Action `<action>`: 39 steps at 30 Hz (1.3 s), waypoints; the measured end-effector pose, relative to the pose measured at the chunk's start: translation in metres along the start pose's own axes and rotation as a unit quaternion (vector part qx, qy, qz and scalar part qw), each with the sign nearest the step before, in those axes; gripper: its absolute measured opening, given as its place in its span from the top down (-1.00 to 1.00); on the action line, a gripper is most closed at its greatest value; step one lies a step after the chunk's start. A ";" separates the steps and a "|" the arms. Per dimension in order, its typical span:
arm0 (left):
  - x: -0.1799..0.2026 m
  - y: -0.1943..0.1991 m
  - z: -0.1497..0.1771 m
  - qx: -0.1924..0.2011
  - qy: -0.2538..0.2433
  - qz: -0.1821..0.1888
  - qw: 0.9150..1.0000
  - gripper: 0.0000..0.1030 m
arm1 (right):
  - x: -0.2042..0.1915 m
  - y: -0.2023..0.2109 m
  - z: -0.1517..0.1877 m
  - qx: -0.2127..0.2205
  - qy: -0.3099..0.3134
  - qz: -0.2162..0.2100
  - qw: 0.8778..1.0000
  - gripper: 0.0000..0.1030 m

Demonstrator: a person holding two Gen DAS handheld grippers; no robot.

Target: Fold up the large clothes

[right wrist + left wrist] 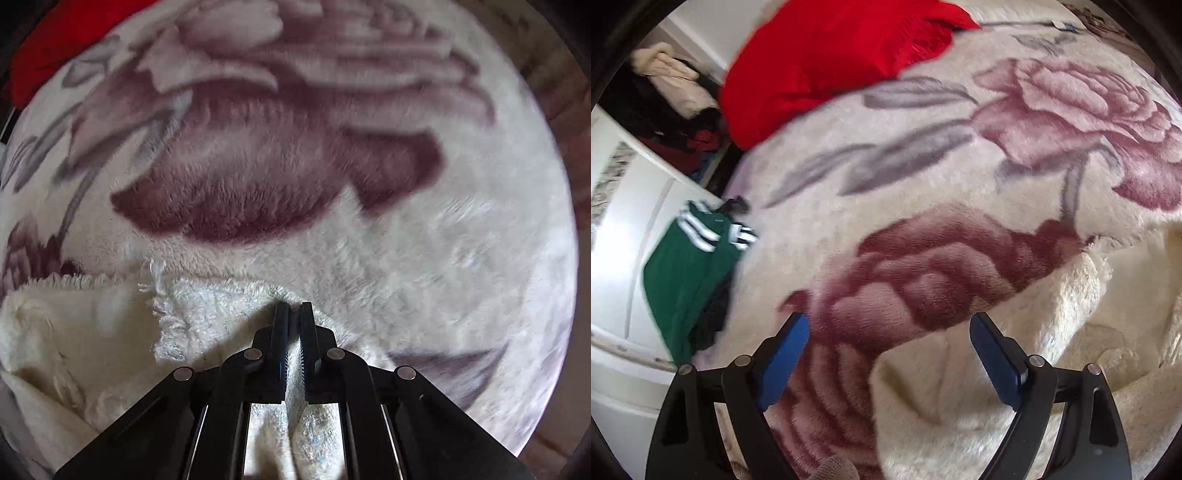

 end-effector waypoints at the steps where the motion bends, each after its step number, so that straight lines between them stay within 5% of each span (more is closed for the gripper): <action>1: 0.000 -0.004 -0.001 -0.012 0.003 0.015 1.000 -0.72 | 0.002 0.000 -0.003 -0.019 -0.017 -0.020 0.999 0.79; 3: -0.002 -0.006 -0.005 -0.025 0.002 0.060 0.998 -0.72 | 0.004 0.009 -0.008 -0.048 -0.011 -0.059 0.997 0.68; 5: 0.003 -0.006 -0.007 -0.027 -0.014 0.085 0.996 -0.72 | 0.013 0.032 -0.011 -0.029 0.015 -0.076 0.997 0.19; 6: 0.008 -0.010 -0.006 -0.037 -0.026 0.094 0.995 -0.72 | 0.017 0.042 -0.012 -0.019 0.023 -0.087 0.996 -0.23; 7: 0.013 -0.016 -0.005 -0.051 -0.036 0.107 0.992 -0.72 | 0.022 0.048 -0.012 -0.012 0.033 -0.092 0.995 -0.40; 13: 0.048 -0.064 -0.007 -0.125 -0.096 0.161 0.974 -0.72 | 0.003 0.000 -0.024 -0.085 0.137 -0.089 0.983 -0.51; 14: 0.051 -0.065 -0.008 -0.123 -0.108 0.166 0.972 -0.58 | -0.002 -0.006 -0.023 -0.086 0.149 -0.080 0.982 -0.55; 15: 0.053 -0.063 -0.009 -0.118 -0.114 0.176 0.971 0.06 | -0.008 -0.010 -0.022 -0.084 0.160 -0.076 0.981 -0.58; 16: 0.057 -0.061 -0.008 -0.118 -0.115 0.202 0.965 0.46 | -0.013 -0.012 -0.021 -0.083 0.164 -0.076 0.980 -0.58; 18: 0.065 -0.053 -0.006 -0.110 -0.123 0.206 0.965 0.84 | -0.015 -0.009 -0.022 -0.066 0.157 -0.071 0.983 -0.42; 19: 0.069 -0.046 -0.005 -0.095 -0.132 0.197 0.967 0.89 | -0.015 -0.006 -0.021 -0.056 0.155 -0.074 0.984 0.12; 20: 0.071 -0.041 -0.004 -0.087 -0.131 0.191 0.969 0.92 | -0.018 -0.001 -0.016 -0.054 0.155 -0.077 0.983 0.35; 22: 0.071 -0.032 -0.003 -0.067 -0.118 0.194 0.972 0.94 | -0.009 0.012 -0.013 -0.039 0.149 -0.090 0.984 0.51; 27: 0.039 0.013 -0.002 0.004 -0.046 0.207 0.977 0.99 | 0.006 0.058 -0.007 0.007 0.121 -0.098 0.988 0.59; 32: 0.007 0.094 0.021 0.082 -0.002 0.221 0.972 1.00 | 0.019 0.120 0.035 0.086 0.118 -0.103 0.984 0.61; 37: -0.005 0.102 0.042 0.043 0.053 0.303 0.951 0.98 | 0.024 0.169 0.103 0.126 0.143 -0.120 0.974 0.62; 39: -0.009 0.081 0.034 0.011 0.069 0.296 0.953 0.92 | 0.029 0.166 0.115 0.106 0.135 -0.123 0.977 0.61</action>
Point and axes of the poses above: each gripper's, at about its wrist camera, not at the fingertips, and y roughly against the way its jaws point, x to its right, z to its underside, the point moved 6 cm from there along -y, roughly the way its jaws point, and after that the axes turned 14 degrees about z, right-handed, at the moved point
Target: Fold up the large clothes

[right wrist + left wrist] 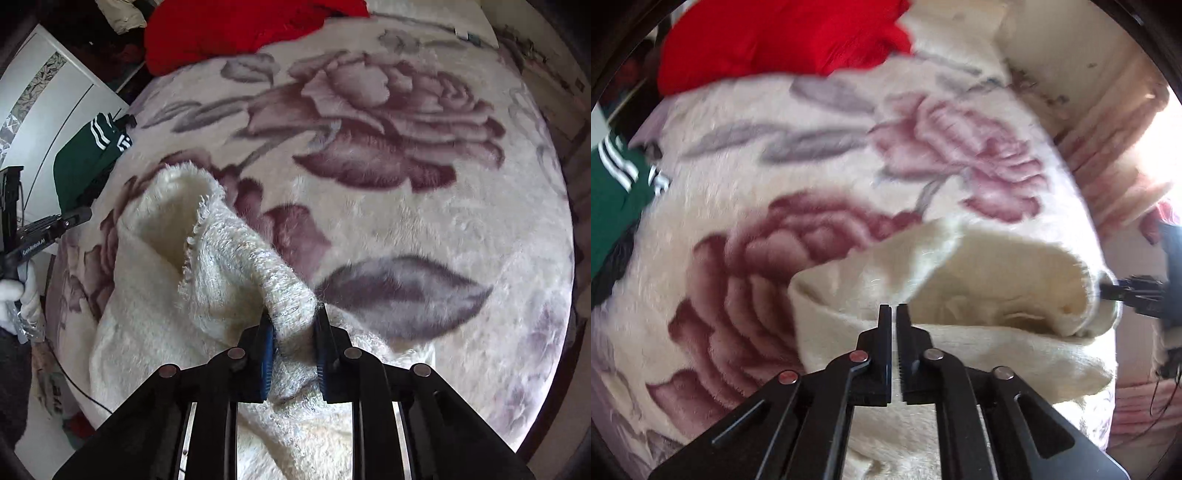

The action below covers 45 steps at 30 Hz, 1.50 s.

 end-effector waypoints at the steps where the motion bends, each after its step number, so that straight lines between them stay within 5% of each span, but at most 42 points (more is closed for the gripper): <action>1: -0.009 -0.011 -0.006 -0.015 0.007 -0.008 1.000 0.92 | 0.005 -0.006 -0.004 -0.006 -0.018 -0.003 1.000 0.61; 5: -0.023 -0.050 -0.021 -0.054 0.001 -0.023 0.998 0.91 | 0.024 -0.059 -0.035 -0.042 -0.066 -0.009 0.997 0.42; 10: -0.011 -0.086 -0.020 -0.099 -0.062 -0.037 0.992 0.84 | 0.049 -0.112 -0.071 -0.080 -0.118 0.006 0.990 -0.51; 15: 0.001 -0.111 -0.022 -0.130 -0.111 -0.051 0.984 -0.09 | 0.041 -0.145 -0.071 -0.117 -0.068 0.016 0.991 -0.55; 18: 0.001 -0.126 -0.019 -0.157 -0.120 -0.059 0.979 -0.11 | 0.039 -0.163 -0.065 -0.135 -0.048 0.024 0.989 -0.73; 20: 0.006 -0.113 -0.022 -0.139 -0.111 -0.054 0.983 -0.11 | 0.041 -0.169 -0.065 -0.138 -0.049 0.023 0.989 -0.73; 22: 0.018 -0.090 -0.023 -0.103 -0.100 -0.010 0.990 -0.13 | 0.042 -0.168 -0.066 -0.135 -0.046 0.025 0.990 -0.73; 24: 0.026 -0.078 -0.020 -0.081 -0.109 -0.005 0.991 -0.49 | 0.041 -0.167 -0.066 -0.136 -0.037 0.016 0.990 -0.73; 26: 0.024 -0.094 -0.015 -0.105 -0.117 -0.024 0.987 -0.68 | 0.043 -0.168 -0.066 -0.137 -0.033 0.016 0.990 -0.75; 28: 0.013 -0.128 -0.010 -0.161 -0.131 -0.077 0.975 -0.68 | 0.046 -0.173 -0.068 -0.146 -0.035 0.015 0.989 -0.97; 30: 0.003 -0.151 -0.012 -0.179 -0.158 -0.133 0.962 -0.53 | 0.048 -0.182 -0.069 -0.161 -0.045 0.003 0.986 -0.97; 31: 0.001 -0.159 -0.015 -0.179 -0.169 -0.146 0.958 -0.28 | 0.047 -0.186 -0.070 -0.164 -0.048 0.001 0.985 -0.97; 32: 0.001 -0.160 -0.019 -0.172 -0.170 -0.147 0.959 0.33 | 0.047 -0.191 -0.071 -0.169 -0.052 -0.004 0.984 -0.97; 34: 0.007 -0.155 -0.023 -0.158 -0.162 -0.125 0.966 0.73 | 0.045 -0.201 -0.067 -0.189 -0.057 -0.003 0.980 -0.94; 36: 0.014 -0.144 -0.022 -0.133 -0.179 -0.126 0.967 0.80 | 0.042 -0.198 -0.070 -0.181 -0.058 0.002 0.982 -0.62; 37: 0.017 -0.136 -0.019 -0.119 -0.189 -0.129 0.966 0.81 | 0.041 -0.193 -0.071 -0.167 -0.054 0.015 0.984 -0.04; 40: 0.025 -0.100 -0.008 -0.068 -0.183 -0.124 0.973 0.83 | 0.029 -0.166 -0.066 -0.128 -0.027 0.002 0.991 0.21; 45: 0.050 -0.029 0.013 0.011 -0.126 -0.093 0.988 0.84 | 0.022 -0.092 -0.049 -0.048 -0.035 0.013 0.998 0.28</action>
Point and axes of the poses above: each gripper's, at about its wrist camera, not at the fingertips, and y roughly against the way its jaws point, x to its right, z to its underside, the point moved 6 cm from there along -y, roughly the way its jaws point, and after that the axes turned 14 degrees about z, right-handed, at the moved point
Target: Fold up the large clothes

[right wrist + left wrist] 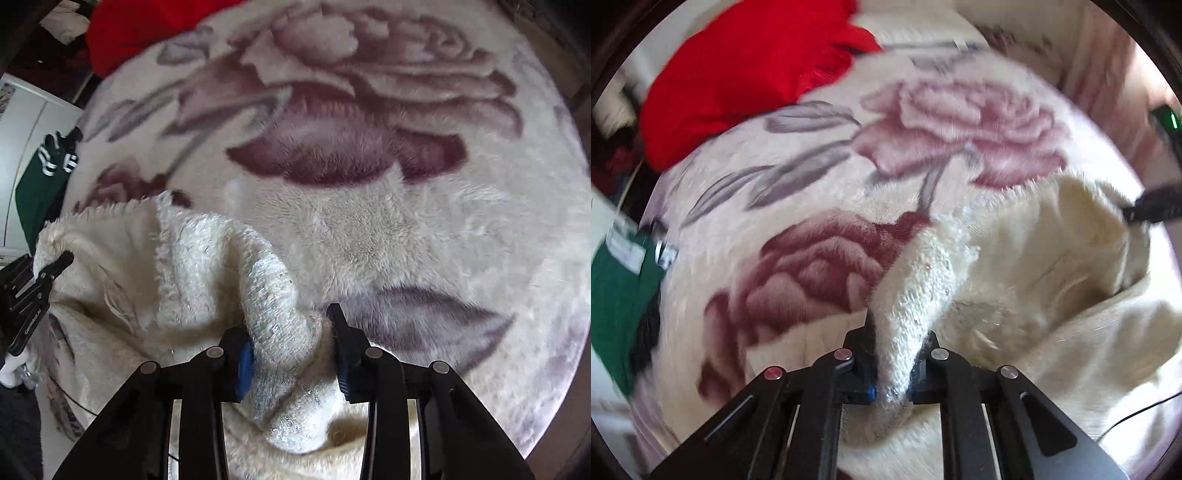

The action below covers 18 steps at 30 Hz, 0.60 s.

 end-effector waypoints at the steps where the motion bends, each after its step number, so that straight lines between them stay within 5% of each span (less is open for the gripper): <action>1: 0.007 0.022 0.012 0.015 0.020 0.011 1.000 0.84 | -0.003 0.020 0.009 0.020 0.004 0.000 1.000 0.28; 6: 0.040 0.088 0.075 0.047 0.080 0.036 0.995 0.84 | -0.011 0.105 0.079 0.092 0.014 -0.003 0.996 0.29; 9: 0.062 0.112 0.139 0.042 0.117 0.041 0.991 0.84 | -0.026 0.130 0.147 0.096 0.028 0.002 0.995 0.31; 18: 0.071 0.093 0.284 -0.018 0.193 0.038 0.980 0.80 | -0.053 0.083 0.359 -0.006 0.030 0.014 0.999 0.33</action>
Point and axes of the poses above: each gripper's, at about its wrist camera, not at the fingertips, and y roughly against the way its jaws point, x to its right, z to its underside, the point moved 6 cm from there along -y, roughly the way its jaws point, and after that the axes turned 14 degrees about z, right-handed, at the moved point
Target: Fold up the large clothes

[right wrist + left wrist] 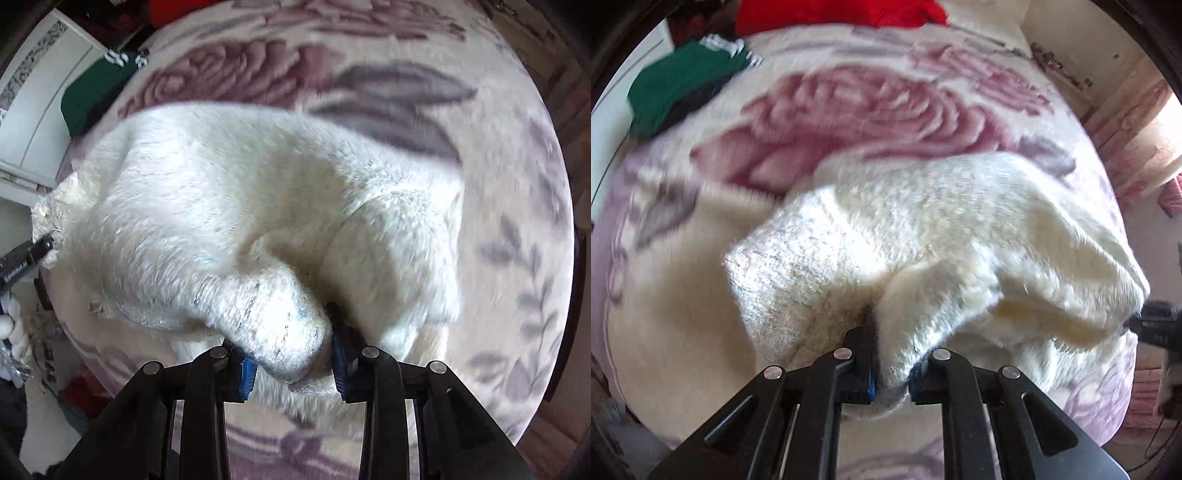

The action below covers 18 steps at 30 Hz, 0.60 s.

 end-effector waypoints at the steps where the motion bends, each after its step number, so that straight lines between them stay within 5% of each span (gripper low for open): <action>1: -0.002 0.000 0.006 -0.001 0.007 0.007 1.000 0.77 | -0.003 -0.006 0.012 -0.006 -0.002 0.001 1.000 0.33; 8: -0.001 0.027 0.031 -0.009 0.034 0.046 0.998 0.67 | -0.011 -0.012 0.035 -0.016 -0.007 0.008 1.000 0.24; 10: 0.001 0.040 0.041 -0.012 0.041 0.055 0.998 0.59 | -0.010 -0.007 0.041 -0.026 -0.015 -0.002 1.000 0.00; 11: 0.002 0.045 0.046 -0.014 0.042 0.061 0.997 0.45 | -0.006 -0.012 0.038 -0.033 -0.015 -0.014 0.999 -0.02; 12: 0.001 0.051 0.054 -0.017 0.046 0.066 0.997 -0.17 | -0.005 -0.011 0.042 -0.038 -0.014 -0.017 0.999 -0.12; 14: 0.000 0.063 0.070 -0.023 0.066 0.090 0.993 -1.00 | -0.005 -0.004 0.051 -0.043 -0.010 -0.029 0.999 -0.41; 18: -0.008 0.091 0.090 -0.027 0.099 0.099 0.990 -1.00 | -0.001 0.017 0.071 -0.049 -0.015 -0.070 0.996 -0.81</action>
Point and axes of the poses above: each gripper's, at about its wrist camera, not at the fingertips, and y roughly against the way its jaws point, x to its right, z to its underside, the point moved 6 cm from there along -y, roughly the way its jaws point, and after that the axes turned 14 degrees about z, right-handed, at the moved point
